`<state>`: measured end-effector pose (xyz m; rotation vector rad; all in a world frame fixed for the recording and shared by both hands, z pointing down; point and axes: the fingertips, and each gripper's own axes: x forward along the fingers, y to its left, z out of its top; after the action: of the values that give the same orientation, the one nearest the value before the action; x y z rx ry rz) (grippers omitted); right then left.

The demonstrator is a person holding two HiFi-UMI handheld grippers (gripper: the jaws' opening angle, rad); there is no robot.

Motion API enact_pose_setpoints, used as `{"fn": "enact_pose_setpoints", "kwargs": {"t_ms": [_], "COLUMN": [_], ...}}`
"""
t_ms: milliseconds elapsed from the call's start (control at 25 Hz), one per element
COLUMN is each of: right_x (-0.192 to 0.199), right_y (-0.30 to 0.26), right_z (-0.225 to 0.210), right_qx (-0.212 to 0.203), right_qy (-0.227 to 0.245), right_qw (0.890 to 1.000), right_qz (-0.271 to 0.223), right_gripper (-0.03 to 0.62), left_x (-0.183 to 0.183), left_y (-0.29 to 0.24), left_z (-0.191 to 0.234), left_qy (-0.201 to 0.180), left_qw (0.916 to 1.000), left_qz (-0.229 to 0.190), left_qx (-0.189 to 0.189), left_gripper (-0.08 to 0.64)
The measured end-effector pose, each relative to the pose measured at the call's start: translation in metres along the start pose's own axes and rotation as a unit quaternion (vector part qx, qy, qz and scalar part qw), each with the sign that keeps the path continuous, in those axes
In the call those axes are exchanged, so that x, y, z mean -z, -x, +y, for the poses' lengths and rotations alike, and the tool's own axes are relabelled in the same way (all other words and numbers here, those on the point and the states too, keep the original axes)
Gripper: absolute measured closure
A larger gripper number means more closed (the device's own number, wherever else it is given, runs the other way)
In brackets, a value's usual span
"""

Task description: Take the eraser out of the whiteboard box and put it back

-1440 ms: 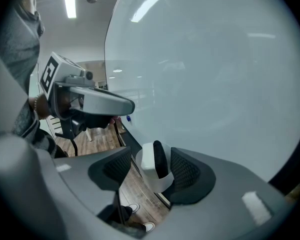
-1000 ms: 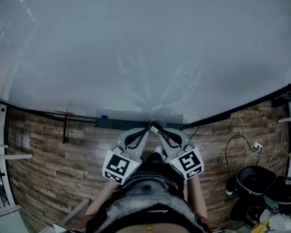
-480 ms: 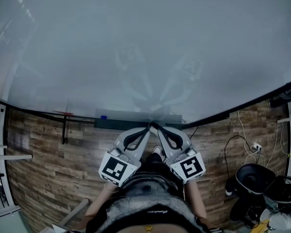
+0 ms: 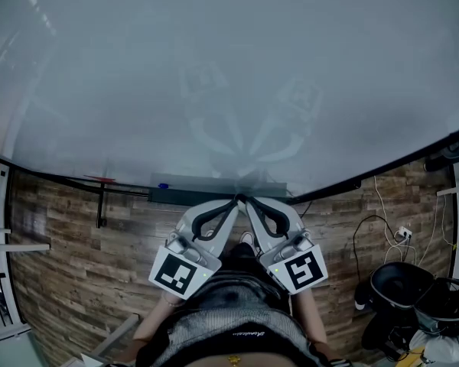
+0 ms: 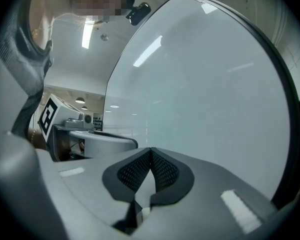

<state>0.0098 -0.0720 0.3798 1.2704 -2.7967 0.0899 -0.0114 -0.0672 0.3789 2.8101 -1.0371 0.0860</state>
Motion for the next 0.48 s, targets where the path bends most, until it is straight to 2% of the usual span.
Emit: {"fn": "enact_pose_setpoints", "kwargs": {"t_ms": [480], "right_x": [-0.047], "right_y": [-0.003], "right_z": [0.008], "right_qx": [-0.003], "right_qy": [0.031], "right_qw": [0.998], "right_qz": [-0.048], "right_gripper": [0.591], "left_x": [-0.027], "left_y": [0.006], "left_z": [0.004], "left_qy": [-0.018], "left_qw": [0.9996], "left_qz": [-0.020], "left_qx": [-0.011], "left_gripper": [0.558]}}
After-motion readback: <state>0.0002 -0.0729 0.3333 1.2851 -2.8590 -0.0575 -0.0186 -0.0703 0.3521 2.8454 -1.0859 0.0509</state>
